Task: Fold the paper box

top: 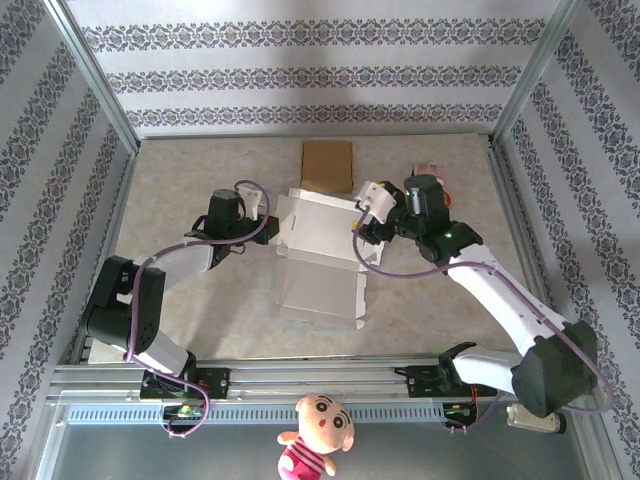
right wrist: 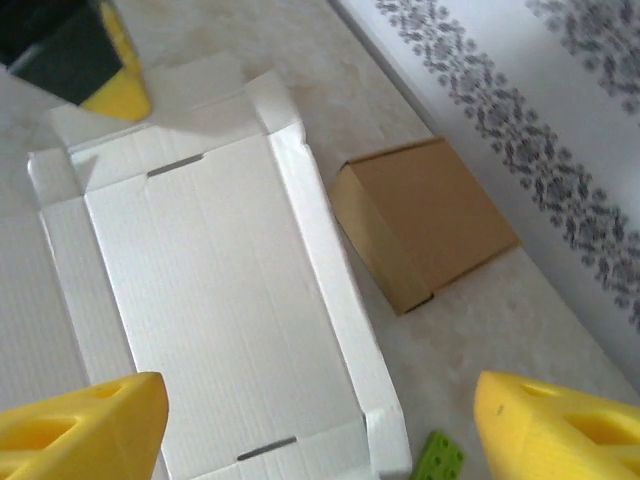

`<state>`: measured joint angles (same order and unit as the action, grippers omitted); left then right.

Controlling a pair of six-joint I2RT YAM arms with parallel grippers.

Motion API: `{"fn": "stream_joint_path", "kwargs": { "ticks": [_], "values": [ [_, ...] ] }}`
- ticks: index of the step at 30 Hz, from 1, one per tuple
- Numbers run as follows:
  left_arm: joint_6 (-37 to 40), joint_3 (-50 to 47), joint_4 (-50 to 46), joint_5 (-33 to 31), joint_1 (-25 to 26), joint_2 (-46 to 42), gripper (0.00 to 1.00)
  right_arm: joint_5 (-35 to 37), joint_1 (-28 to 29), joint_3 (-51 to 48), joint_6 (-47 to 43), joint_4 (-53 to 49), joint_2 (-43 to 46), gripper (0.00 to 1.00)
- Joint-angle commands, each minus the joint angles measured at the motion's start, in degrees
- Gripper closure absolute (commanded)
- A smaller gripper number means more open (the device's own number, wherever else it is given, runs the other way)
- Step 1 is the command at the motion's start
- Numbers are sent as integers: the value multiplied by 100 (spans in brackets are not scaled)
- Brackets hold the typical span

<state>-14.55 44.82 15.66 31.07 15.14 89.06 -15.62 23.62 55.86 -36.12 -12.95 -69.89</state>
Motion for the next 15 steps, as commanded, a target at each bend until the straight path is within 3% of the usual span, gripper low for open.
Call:
{"fn": "stream_joint_path", "kwargs": {
  "ticks": [1,6,15],
  "values": [
    [496,-253,1595,677,-67,-97,100,-221,77,391,-881,-177,-309,23],
    [546,-624,2408,964,-52,-190,100,-225,30,747,-1016,-211,-878,28],
    [811,-753,2380,1234,-12,-449,100,-166,-63,1294,-1240,-331,-1675,36]
  ]
}}
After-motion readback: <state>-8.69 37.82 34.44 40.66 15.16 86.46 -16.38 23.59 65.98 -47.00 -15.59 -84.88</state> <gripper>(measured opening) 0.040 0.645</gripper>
